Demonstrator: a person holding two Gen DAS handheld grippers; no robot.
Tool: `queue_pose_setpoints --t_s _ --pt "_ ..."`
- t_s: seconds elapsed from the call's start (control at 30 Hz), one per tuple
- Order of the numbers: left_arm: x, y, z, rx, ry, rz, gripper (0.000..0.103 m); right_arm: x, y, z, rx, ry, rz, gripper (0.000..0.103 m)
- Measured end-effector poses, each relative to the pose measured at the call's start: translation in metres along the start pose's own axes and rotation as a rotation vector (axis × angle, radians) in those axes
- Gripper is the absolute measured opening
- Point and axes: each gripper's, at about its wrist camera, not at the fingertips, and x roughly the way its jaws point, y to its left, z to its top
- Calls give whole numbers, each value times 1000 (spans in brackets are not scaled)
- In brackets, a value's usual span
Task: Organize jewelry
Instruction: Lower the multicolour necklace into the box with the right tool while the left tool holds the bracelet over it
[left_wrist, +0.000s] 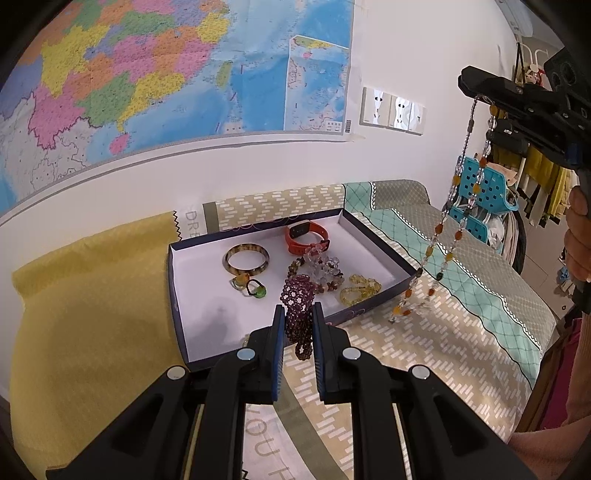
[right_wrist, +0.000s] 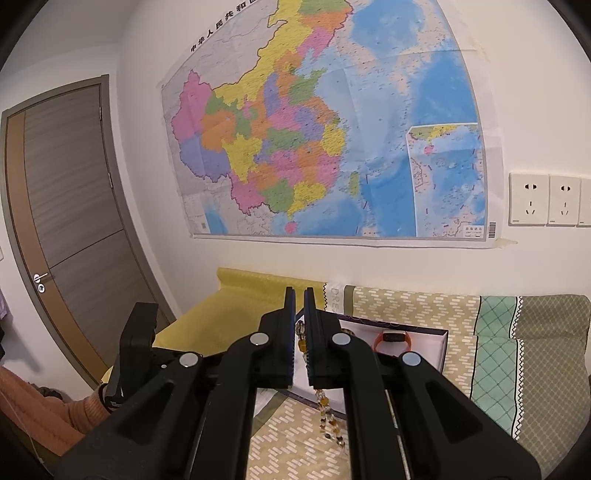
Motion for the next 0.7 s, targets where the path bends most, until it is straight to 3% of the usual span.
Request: queue_pose_setpoints --t_s 0.7 --pt "10 12 18 -8 -10 13 12 14 -7 16 4 -12 -12 5"
